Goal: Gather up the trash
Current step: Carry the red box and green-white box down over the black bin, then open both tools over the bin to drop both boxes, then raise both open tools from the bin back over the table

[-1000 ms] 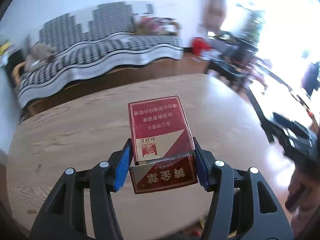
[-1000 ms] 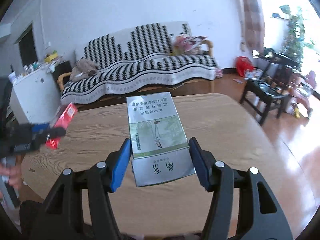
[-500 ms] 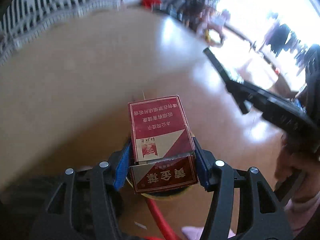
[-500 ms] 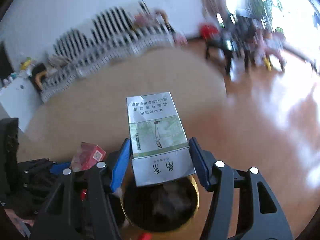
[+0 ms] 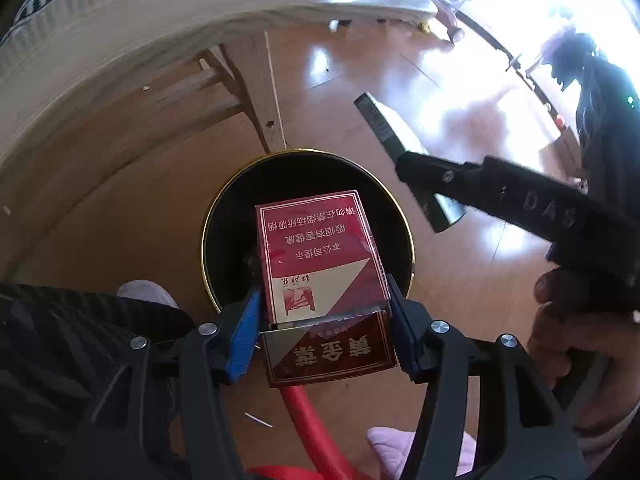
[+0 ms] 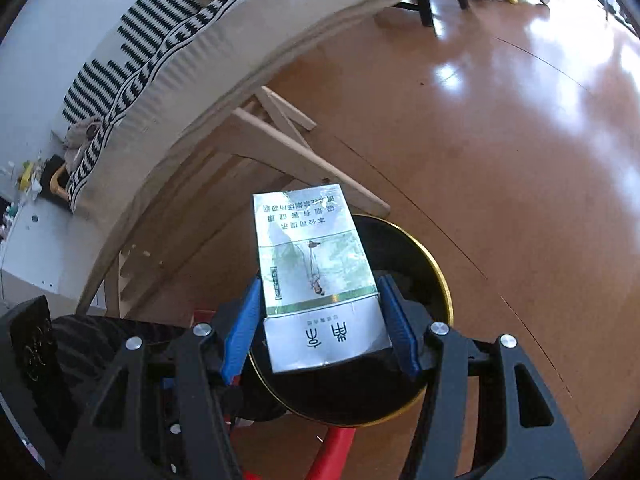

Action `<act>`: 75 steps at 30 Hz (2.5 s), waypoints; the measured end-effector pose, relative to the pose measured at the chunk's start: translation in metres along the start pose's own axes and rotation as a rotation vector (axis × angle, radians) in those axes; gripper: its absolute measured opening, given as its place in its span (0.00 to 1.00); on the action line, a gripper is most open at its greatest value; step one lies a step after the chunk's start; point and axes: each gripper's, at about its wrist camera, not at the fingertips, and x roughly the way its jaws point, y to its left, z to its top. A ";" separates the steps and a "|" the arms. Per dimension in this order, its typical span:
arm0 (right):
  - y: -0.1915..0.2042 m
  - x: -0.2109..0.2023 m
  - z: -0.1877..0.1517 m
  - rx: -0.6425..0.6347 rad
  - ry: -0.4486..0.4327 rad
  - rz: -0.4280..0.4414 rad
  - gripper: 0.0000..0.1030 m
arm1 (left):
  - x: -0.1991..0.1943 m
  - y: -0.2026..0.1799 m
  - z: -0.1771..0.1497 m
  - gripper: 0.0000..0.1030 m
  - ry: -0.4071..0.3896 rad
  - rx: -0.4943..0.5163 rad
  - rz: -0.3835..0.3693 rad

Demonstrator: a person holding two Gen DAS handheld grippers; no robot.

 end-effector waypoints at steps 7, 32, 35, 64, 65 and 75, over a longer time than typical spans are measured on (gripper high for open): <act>0.006 0.008 0.007 0.001 0.006 -0.016 0.56 | -0.007 0.006 -0.001 0.54 -0.012 -0.012 -0.001; 0.000 0.016 0.006 0.036 0.029 -0.078 0.56 | -0.002 0.003 -0.001 0.54 0.013 0.004 0.008; 0.002 0.015 0.009 0.039 0.021 -0.121 0.59 | -0.001 0.002 0.000 0.56 0.011 0.010 0.029; 0.299 -0.028 0.137 -0.487 -0.581 0.091 0.93 | -0.249 0.216 0.101 0.94 -0.669 -0.161 0.475; 0.316 -0.018 0.143 -0.489 -0.571 0.095 0.93 | -0.253 0.238 0.104 0.94 -0.694 -0.169 0.499; 0.419 0.109 0.141 -0.467 -0.454 -0.053 0.93 | -0.242 0.367 0.087 0.94 -0.650 -0.400 0.534</act>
